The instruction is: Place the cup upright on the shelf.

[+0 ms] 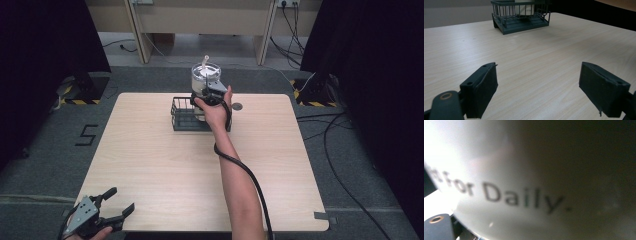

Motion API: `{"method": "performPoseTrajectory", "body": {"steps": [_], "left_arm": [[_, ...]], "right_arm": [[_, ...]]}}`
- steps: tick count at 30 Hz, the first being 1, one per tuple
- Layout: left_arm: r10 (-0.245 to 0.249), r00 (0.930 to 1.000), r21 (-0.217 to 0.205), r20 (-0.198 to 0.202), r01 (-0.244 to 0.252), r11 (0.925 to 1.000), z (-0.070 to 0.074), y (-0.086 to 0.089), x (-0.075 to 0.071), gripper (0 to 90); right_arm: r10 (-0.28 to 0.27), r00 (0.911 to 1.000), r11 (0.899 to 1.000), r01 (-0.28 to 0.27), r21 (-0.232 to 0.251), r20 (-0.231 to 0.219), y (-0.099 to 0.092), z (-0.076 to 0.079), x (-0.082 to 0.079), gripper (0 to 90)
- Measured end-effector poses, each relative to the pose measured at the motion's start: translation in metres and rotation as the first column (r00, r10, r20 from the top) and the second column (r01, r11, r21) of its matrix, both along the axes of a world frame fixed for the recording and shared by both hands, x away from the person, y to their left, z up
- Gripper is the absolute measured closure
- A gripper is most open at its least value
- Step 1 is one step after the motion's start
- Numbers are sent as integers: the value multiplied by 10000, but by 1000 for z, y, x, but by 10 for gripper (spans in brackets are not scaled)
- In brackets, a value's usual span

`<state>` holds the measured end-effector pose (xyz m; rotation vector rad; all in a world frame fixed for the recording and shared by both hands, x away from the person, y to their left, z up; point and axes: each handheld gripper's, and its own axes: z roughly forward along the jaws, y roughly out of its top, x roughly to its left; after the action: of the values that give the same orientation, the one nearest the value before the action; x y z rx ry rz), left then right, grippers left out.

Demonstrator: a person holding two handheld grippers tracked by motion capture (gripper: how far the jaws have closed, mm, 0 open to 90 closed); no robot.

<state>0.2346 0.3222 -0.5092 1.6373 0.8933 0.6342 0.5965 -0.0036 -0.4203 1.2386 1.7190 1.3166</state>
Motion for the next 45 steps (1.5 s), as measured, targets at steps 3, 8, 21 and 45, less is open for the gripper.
{"method": "performPoseTrajectory", "body": {"steps": [3, 8, 21, 45], "left_arm": [[0, 10000, 2, 0, 0, 10000, 0, 0, 0, 145], [-10, 10000, 16, 3, 10, 10000, 0, 0, 0, 145], [-52, 10000, 89, 27, 52, 9999, 1, 0, 0, 145], [-46, 10000, 117, 63, 46, 9999, 1, -1, 0, 145]], "right_arm": [[53, 10000, 10000, -53, 8, -31, 2, -2, 0, 95], [92, 10000, 9999, -91, -88, 10, 3, -3, 0, 95], [123, 9996, 9998, -119, -168, 264, 6, -6, -4, 70], [227, 9991, 9995, -219, -222, 363, -1, -3, -22, 33]]}}
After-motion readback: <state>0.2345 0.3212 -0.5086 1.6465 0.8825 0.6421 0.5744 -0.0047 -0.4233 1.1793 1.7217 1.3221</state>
